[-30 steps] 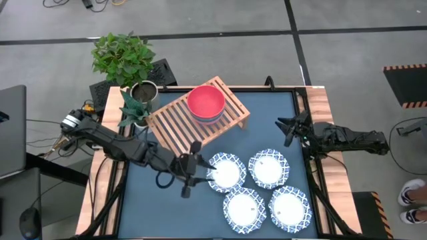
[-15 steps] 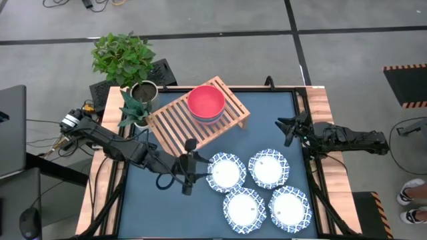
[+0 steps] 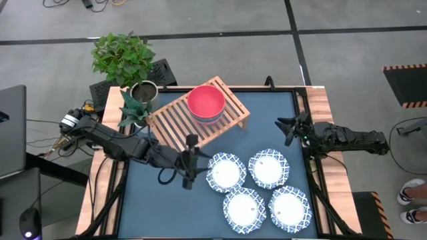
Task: Place and stack bowls onto a shelf
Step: Put the white patterned bowl on the shelf
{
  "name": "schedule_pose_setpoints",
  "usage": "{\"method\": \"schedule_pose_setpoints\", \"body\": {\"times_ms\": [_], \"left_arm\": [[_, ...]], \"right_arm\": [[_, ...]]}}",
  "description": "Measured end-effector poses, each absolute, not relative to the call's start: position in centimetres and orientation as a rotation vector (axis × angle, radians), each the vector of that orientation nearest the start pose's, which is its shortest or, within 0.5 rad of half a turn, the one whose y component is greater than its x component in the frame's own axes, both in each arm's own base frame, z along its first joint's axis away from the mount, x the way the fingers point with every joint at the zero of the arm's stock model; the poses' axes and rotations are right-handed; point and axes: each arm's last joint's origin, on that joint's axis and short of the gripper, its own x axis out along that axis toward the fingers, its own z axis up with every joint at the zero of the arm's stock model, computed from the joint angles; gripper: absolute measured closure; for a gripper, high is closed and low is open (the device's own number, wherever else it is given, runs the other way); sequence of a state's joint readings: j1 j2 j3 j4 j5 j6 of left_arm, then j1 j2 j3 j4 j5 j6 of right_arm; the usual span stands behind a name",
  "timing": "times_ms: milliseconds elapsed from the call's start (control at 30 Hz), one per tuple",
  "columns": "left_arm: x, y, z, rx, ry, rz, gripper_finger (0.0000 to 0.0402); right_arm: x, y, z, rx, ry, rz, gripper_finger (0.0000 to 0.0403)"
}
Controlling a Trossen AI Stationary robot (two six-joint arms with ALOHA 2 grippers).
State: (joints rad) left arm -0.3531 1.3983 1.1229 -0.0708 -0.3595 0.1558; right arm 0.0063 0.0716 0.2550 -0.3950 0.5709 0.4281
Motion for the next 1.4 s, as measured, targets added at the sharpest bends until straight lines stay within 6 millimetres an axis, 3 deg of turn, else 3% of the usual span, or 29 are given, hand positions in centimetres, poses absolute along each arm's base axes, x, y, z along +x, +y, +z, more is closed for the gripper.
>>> {"method": "schedule_pose_setpoints", "body": {"times_ms": [300,467,667,900,1133,1400], "left_arm": [[29.5,-12.1,32.6,0.237,0.275,-0.152,0.0239],[29.7,-13.9,31.8,0.321,0.268,-0.103,0.0239],[32.9,-16.2,30.0,0.384,0.328,-0.071,0.0239],[36.3,-18.7,26.0,0.409,0.612,-0.1,0.0239],[37.1,-19.2,24.3,0.43,0.815,-0.114,0.0239],[36.8,-18.0,22.5,0.401,0.912,-0.118,0.0239]], "right_arm": [[7.9,-1.2,20.9,0.432,0.076,-0.464,0.0259],[8.0,-0.9,20.8,0.445,0.113,-0.351,0.0259],[8.0,-0.8,20.5,0.433,0.146,-0.35,0.0259],[8.0,-0.8,20.4,0.42,0.152,-0.35,0.0259],[7.9,-0.8,20.4,0.418,0.155,-0.351,0.0259],[7.9,-0.8,20.4,0.417,0.16,-0.352,0.0259]]}}
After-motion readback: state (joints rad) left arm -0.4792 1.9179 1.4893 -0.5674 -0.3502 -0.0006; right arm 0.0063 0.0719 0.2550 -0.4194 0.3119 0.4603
